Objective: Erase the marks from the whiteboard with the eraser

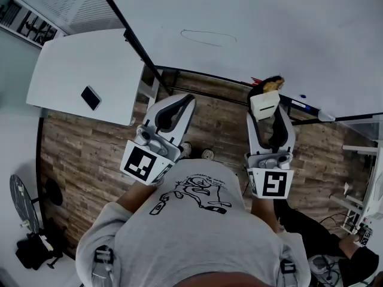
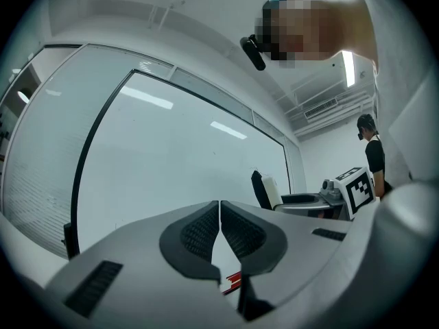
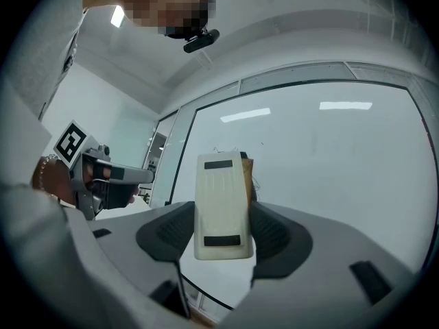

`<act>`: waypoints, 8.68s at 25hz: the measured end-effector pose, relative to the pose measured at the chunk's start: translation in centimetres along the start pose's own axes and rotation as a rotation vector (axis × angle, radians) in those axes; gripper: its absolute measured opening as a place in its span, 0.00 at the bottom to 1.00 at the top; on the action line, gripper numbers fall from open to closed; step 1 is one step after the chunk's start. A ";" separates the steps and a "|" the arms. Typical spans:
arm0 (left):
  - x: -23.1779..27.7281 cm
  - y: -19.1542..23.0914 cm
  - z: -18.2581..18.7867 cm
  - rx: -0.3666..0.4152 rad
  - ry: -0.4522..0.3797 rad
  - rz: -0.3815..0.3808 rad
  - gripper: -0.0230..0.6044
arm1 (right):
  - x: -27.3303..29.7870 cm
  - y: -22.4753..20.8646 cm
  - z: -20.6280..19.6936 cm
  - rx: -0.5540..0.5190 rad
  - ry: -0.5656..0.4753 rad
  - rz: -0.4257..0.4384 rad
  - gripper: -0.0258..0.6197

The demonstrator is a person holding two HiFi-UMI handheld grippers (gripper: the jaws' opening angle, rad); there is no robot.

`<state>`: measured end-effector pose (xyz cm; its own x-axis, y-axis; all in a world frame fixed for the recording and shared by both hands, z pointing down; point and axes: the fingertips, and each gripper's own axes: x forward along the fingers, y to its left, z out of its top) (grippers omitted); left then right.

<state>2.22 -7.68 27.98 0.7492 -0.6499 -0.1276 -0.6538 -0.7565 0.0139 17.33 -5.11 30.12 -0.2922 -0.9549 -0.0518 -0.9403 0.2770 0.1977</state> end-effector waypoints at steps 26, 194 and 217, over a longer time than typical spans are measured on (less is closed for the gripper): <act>-2.2 5.9 -1.2 -0.021 0.058 0.036 0.07 | 18.6 -4.9 -3.9 -0.562 0.092 -0.101 0.44; -9.1 12.4 -2.1 -0.093 0.051 0.149 0.07 | 28.6 9.1 -11.0 -0.827 0.202 -0.024 0.44; -10.1 11.8 -1.8 -0.089 0.048 0.175 0.07 | 27.5 12.4 -11.1 -0.818 0.221 0.083 0.44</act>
<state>-12.85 -10.20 31.20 0.6306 -0.7731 -0.0681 -0.7641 -0.6339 0.1196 -0.44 -29.10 42.03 -0.2339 -0.9574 0.1696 -0.4705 0.2641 0.8419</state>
